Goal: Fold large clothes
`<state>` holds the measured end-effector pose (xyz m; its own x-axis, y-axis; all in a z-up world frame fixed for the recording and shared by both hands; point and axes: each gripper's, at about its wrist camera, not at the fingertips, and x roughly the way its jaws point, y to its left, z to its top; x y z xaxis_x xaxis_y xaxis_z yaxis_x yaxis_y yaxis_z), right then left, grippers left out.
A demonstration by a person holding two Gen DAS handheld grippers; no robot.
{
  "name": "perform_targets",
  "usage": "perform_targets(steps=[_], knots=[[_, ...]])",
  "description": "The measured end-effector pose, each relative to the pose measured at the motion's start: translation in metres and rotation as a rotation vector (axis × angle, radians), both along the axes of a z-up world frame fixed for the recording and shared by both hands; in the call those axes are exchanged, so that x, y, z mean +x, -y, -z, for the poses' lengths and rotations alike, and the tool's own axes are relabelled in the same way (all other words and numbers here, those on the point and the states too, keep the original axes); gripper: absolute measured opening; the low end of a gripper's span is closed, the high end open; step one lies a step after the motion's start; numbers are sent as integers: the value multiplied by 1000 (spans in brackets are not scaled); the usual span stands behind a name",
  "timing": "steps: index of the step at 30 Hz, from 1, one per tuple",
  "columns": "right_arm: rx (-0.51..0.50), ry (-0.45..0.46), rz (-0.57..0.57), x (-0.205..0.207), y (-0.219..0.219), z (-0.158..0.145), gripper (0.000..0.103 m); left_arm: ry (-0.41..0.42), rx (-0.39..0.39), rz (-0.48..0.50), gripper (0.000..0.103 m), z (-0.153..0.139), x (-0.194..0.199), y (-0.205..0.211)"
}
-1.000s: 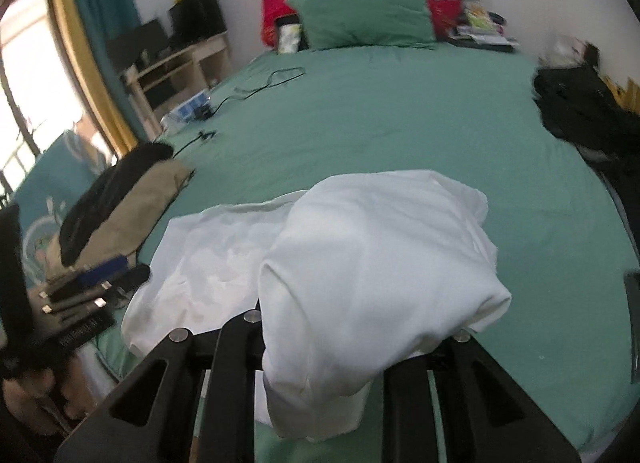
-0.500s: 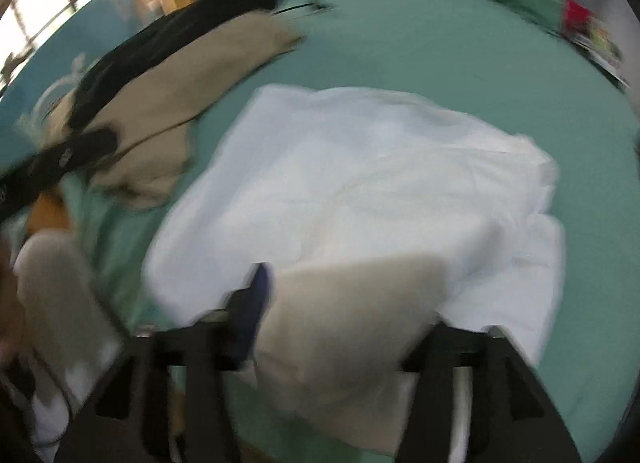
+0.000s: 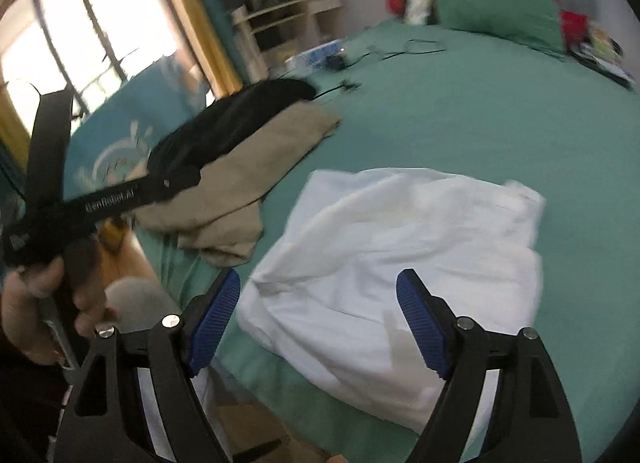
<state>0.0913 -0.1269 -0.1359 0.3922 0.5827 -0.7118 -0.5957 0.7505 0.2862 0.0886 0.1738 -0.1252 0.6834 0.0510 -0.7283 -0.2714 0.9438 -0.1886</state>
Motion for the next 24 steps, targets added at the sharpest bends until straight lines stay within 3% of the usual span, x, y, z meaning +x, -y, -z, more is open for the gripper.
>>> perform_targets(steps=[5, 8, 11, 15, 16, 17, 18, 22, 24], knots=[[-7, -29, 169, 9, 60, 5, 85, -30, -22, 266, 51, 12, 39, 68], [-10, -82, 272, 16, 84, 21, 85, -109, 69, 349, 51, 36, 63, 98], [-1, -126, 339, 20, 111, 32, 85, -174, 139, 335, 51, 61, 84, 103], [34, -164, 366, 23, 129, 45, 85, -238, 32, 272, 50, 92, 101, 79], [45, -170, 369, 23, 130, 47, 85, -244, 3, 256, 48, 100, 103, 70], [54, -174, 375, 25, 130, 51, 85, -231, -25, 247, 18, 103, 102, 65], [54, -178, 377, 26, 130, 53, 85, -222, -60, 226, 6, 106, 100, 57], [40, -198, 356, 31, 126, 64, 85, -170, 12, 91, 6, 100, 75, 43], [36, -205, 341, 34, 122, 70, 85, -192, 8, 77, 8, 96, 67, 40]])
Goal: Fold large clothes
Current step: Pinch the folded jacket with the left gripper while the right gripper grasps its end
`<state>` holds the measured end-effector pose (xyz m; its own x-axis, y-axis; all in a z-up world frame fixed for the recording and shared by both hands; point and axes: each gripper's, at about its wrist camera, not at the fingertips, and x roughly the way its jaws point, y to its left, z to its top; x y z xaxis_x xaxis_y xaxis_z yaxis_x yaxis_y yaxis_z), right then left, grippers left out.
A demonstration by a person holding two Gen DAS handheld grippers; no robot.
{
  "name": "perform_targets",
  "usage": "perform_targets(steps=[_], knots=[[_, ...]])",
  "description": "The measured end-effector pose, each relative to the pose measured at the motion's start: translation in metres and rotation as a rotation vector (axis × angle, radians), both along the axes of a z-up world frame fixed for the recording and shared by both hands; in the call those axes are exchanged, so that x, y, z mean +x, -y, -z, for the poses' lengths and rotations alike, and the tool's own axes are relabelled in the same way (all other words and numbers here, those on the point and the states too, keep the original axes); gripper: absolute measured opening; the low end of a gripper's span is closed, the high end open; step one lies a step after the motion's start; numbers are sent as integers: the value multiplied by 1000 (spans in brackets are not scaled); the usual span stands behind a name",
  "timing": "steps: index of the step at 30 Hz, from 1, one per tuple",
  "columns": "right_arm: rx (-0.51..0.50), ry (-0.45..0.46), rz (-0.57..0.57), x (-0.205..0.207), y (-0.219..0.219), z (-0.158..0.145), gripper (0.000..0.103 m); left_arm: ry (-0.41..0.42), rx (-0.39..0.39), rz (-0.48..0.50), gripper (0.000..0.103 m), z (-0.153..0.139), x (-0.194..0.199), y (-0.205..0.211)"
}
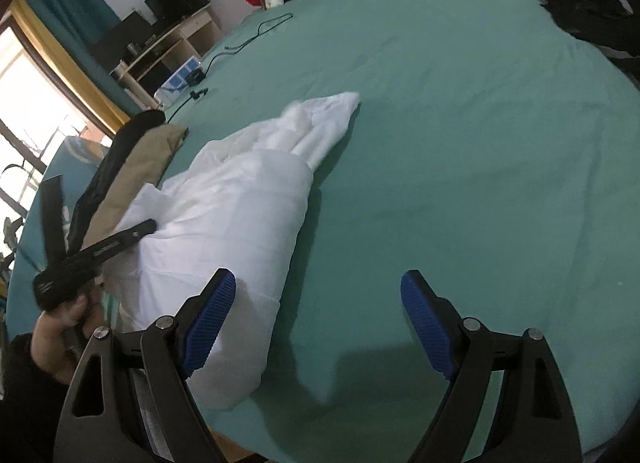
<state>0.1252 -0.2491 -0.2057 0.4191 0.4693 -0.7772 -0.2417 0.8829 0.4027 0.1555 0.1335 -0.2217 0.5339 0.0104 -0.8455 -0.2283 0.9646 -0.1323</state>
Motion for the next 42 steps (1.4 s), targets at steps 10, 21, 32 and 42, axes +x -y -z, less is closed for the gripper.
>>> perform_targets(steps=[10, 21, 32, 42], knots=[[4, 24, -19, 8, -5, 6, 85, 32, -29, 162, 58, -42, 51, -3], [31, 43, -58, 19, -11, 6, 79, -167, -13, 356, 4, 17, 108, 20], [21, 49, -108, 17, -29, 5, 74, -7, -22, -79, 53, -8, 50, -50], [136, -52, -71, 6, -22, 19, 74, -127, -108, 86, 60, 18, -7, -18]])
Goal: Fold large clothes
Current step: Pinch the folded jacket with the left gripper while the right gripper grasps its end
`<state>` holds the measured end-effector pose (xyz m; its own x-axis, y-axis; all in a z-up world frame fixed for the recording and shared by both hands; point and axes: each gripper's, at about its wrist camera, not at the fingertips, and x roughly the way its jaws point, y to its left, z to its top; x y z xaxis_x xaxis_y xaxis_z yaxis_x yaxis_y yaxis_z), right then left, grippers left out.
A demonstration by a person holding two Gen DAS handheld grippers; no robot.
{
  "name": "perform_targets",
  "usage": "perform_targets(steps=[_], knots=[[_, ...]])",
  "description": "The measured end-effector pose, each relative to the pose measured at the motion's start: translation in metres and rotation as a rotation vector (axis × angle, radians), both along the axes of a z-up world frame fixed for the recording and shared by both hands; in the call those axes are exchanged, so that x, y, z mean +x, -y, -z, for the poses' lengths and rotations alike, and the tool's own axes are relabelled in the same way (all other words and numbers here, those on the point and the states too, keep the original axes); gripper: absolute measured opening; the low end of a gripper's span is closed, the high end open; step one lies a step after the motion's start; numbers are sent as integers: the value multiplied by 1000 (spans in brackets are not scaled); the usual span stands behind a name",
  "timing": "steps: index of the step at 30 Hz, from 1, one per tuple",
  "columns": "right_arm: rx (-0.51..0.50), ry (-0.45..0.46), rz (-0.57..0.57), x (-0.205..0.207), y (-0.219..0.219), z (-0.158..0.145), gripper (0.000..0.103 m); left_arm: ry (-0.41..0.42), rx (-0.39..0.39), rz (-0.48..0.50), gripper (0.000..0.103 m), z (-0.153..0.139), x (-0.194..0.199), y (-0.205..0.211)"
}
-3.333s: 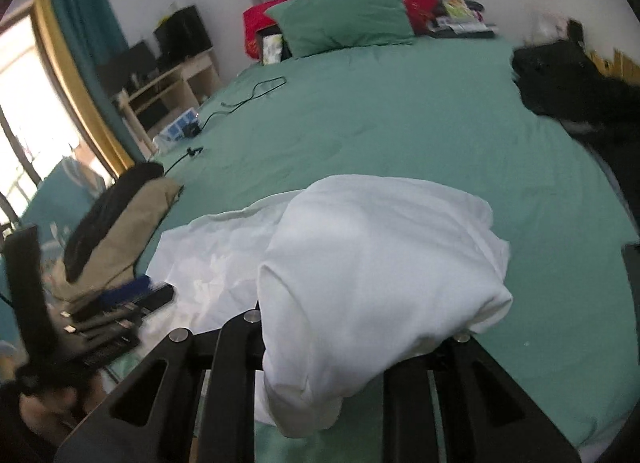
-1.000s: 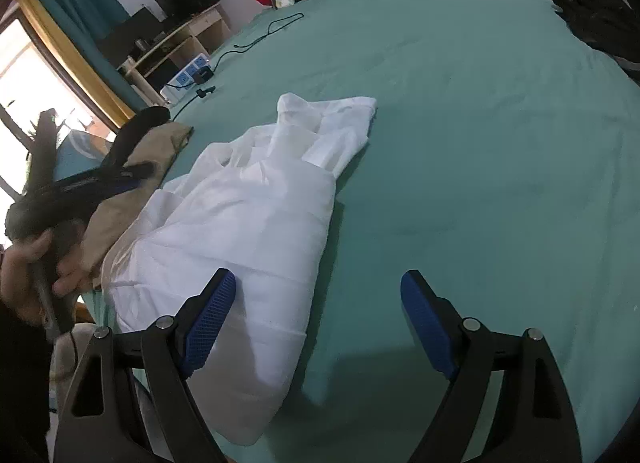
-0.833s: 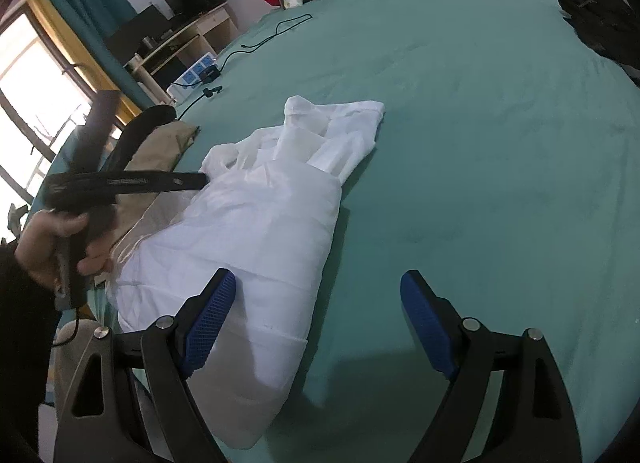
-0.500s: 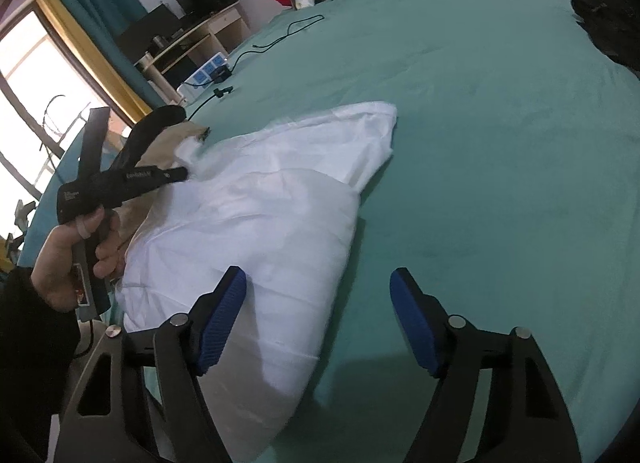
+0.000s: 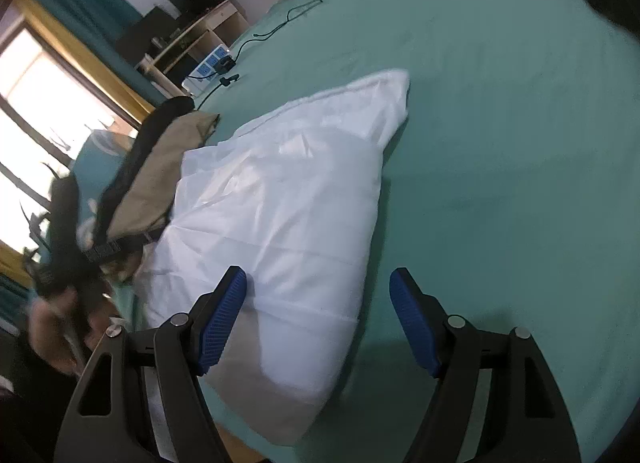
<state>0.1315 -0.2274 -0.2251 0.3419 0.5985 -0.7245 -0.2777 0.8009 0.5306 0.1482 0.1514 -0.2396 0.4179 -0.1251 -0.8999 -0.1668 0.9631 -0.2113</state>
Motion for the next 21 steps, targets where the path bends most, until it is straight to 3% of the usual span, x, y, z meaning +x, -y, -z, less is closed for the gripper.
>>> perform_targets(steps=[1, 2, 4, 6, 11, 16, 21], knots=[[24, -16, 6, 0, 1, 5, 74, -31, -21, 15, 60, 10, -3, 4], [66, -41, 17, 0, 3, 14, 72, -10, -14, 12, 60, 11, -4, 4], [156, -65, 23, -2, 7, 24, 44, 4, 9, 24, 53, 11, -9, 9], [195, -83, 27, -4, 11, 28, 26, 2, -29, 63, 16, 7, -8, 18], [82, -7, 16, -16, 17, 0, 20, 42, 28, 150, 9, -7, -17, 56], [-90, 65, 31, -37, 36, -27, 20, 49, -11, 196, 9, -7, -39, 92], [-219, 95, 63, -64, 60, -35, 20, 44, -59, 238, 9, -9, -50, 110]])
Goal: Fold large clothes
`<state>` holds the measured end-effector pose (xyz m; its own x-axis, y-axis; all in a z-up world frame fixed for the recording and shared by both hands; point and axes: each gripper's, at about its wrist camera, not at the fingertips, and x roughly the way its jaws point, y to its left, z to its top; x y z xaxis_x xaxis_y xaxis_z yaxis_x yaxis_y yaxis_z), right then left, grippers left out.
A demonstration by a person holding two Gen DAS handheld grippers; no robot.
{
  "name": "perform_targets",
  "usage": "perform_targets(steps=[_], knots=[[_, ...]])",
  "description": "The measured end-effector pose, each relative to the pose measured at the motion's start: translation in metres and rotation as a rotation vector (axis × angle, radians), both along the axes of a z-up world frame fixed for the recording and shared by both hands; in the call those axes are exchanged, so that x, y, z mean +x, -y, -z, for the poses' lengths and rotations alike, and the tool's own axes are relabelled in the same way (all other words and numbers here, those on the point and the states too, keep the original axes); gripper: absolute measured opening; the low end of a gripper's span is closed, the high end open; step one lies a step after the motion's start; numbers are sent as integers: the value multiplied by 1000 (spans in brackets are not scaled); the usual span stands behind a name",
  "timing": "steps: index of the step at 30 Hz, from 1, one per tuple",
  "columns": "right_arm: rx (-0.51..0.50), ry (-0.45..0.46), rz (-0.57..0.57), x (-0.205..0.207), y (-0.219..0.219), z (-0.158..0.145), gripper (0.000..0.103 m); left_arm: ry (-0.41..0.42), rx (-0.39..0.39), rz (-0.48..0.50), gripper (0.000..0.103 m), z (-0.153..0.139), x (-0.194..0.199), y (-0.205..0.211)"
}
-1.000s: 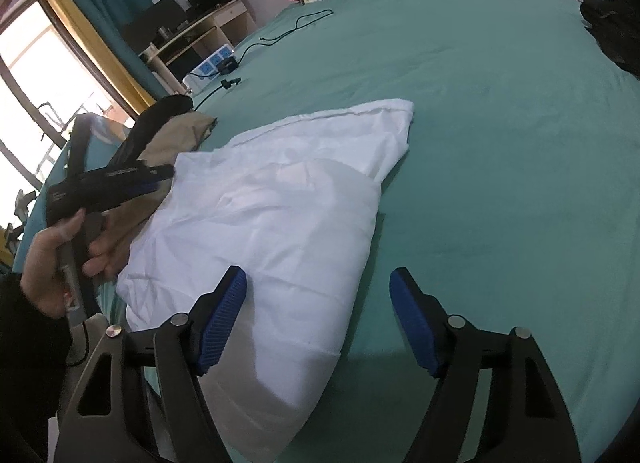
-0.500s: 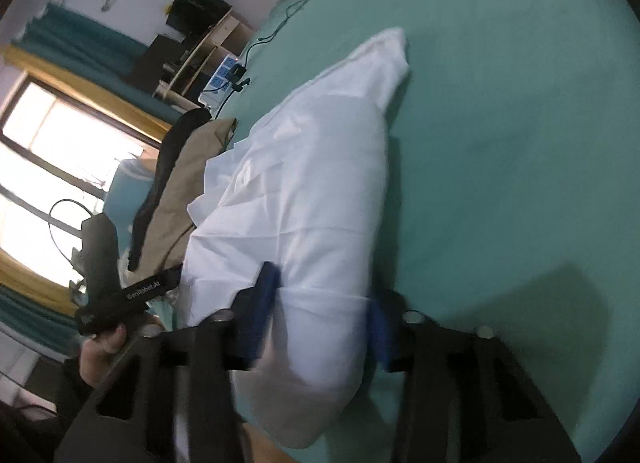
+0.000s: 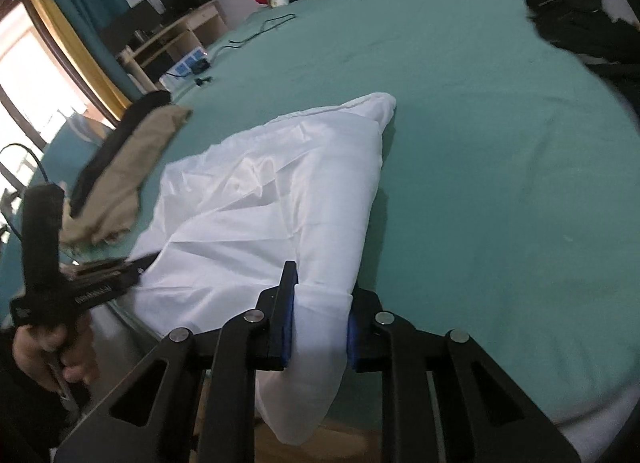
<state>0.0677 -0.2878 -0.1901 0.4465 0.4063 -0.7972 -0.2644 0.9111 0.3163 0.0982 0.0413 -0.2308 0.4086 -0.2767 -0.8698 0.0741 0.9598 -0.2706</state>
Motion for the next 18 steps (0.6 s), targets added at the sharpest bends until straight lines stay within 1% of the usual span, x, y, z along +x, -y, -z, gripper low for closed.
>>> perform_targets(steps=[2, 7, 10, 11, 12, 14, 15, 16, 17, 18], knots=[[-31, 2, 19, -9, 8, 1, 20, -7, 13, 21, 9, 0, -8, 13], [-67, -7, 46, -27, 19, 15, 21, -27, 114, 48, 12, 7, -12, 31], [-82, -1, 57, -25, 16, 19, 25, -16, 131, 31, 21, 8, -9, 30], [-85, 0, 61, -25, 16, 18, 27, -24, 137, 21, 28, 7, -7, 28], [-86, -1, 64, -24, 17, 18, 29, -30, 134, 10, 31, 5, -9, 26], [-83, -5, 71, -25, 18, 18, 34, -20, 79, -7, 32, -3, -12, 19], [-81, -6, 74, -25, 19, 17, 36, -1, 61, -12, 35, -9, -18, 10], [-69, -10, 75, -25, 20, 17, 38, 20, 61, -24, 39, -14, -20, 6], [-64, -12, 79, -24, 21, 15, 40, 30, 65, -36, 48, -16, -20, 4], [-65, -12, 81, -25, 20, 14, 42, 41, 63, -55, 54, -19, -23, 0]])
